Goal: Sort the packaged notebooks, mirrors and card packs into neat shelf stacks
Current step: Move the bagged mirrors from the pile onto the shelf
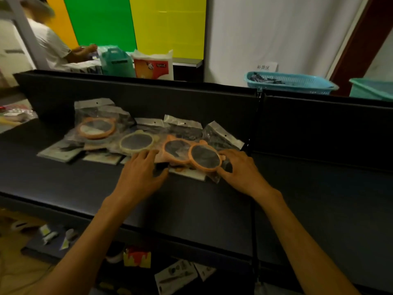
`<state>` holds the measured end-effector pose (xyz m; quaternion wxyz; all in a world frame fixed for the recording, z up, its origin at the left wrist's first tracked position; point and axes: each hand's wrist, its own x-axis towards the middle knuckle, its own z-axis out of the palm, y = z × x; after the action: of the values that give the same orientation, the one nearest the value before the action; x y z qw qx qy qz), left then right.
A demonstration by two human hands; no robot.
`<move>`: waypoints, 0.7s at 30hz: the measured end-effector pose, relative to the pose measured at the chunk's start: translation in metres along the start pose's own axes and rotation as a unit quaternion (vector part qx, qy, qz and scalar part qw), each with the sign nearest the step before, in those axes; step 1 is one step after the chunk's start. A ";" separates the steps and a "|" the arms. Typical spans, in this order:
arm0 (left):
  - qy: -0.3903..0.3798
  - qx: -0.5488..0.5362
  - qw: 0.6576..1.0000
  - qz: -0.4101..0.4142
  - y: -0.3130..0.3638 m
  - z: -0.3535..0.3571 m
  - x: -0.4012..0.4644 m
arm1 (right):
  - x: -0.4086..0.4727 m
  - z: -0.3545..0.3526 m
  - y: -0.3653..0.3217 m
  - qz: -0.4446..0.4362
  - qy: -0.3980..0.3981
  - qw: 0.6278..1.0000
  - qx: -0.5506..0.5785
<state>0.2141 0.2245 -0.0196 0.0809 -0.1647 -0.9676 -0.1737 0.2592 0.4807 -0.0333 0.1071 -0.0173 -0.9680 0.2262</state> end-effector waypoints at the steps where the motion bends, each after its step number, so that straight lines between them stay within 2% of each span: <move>1: 0.008 -0.007 1.000 0.007 -0.002 0.001 0.008 | 0.004 0.000 -0.001 0.009 0.001 1.000 -0.005; 7: -0.013 -0.038 0.999 0.011 -0.013 0.009 0.058 | 0.018 0.005 -0.007 0.074 0.008 0.997 -0.024; 14: -0.061 0.006 0.994 0.088 -0.037 0.031 0.104 | 0.022 0.024 -0.028 0.166 0.031 0.985 -0.037; 21: -0.102 0.010 0.986 0.128 -0.046 0.034 0.115 | 0.015 0.048 -0.040 0.326 0.053 0.944 -0.030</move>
<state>0.0877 0.2296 -0.0413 0.0049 -0.3031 -0.9434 -0.1345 0.2346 0.4252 -0.0545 0.0782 -0.3468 -0.9088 0.2185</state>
